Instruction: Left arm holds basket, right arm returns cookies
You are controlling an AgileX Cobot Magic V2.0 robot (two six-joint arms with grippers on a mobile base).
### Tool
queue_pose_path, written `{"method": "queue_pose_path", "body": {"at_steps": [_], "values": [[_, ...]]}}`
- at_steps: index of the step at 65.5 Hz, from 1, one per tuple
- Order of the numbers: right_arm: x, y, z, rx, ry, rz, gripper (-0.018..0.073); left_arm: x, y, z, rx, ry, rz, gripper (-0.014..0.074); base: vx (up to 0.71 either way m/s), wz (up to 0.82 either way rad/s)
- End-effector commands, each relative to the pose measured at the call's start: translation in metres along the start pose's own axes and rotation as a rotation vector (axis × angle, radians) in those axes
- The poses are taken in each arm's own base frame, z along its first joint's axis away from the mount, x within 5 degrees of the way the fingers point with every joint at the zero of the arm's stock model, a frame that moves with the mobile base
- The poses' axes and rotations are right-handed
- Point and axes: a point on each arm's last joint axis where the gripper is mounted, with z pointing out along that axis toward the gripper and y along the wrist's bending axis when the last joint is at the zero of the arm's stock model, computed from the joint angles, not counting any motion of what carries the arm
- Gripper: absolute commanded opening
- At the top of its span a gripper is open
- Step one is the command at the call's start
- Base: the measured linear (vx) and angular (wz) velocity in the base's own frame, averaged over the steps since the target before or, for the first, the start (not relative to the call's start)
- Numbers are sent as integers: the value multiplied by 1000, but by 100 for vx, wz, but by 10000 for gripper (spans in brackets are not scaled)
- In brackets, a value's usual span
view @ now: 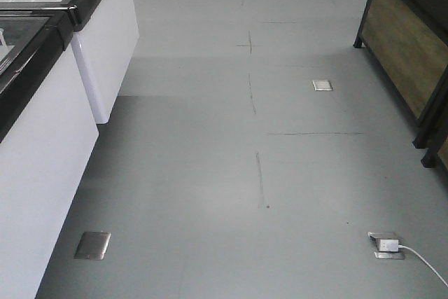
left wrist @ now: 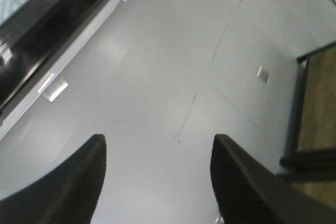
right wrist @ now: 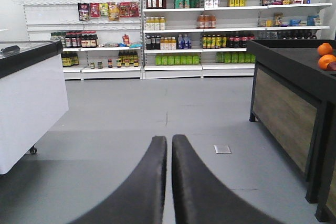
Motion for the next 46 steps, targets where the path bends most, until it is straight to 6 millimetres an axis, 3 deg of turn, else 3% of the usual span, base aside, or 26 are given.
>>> {"method": "queue_pose_path", "body": {"at_steps": [1, 12, 25, 46], "values": [[-1, 1, -1, -11, -65, -13, -9, -19, -12, -23, 164, -121, -108, 412, 0, 0], [-1, 1, -1, -11, -65, -13, -9, -35, -2, -39, 274, -224, -265, 414, 0, 0], [-1, 1, -1, -11, -65, -13, -9, -53, 36, -45, 228, -279, -345, 431, 0, 0], [-1, 1, -1, -11, -65, -13, -9, -85, 68, -16, 374, -303, -452, 535, 0, 0]]}}
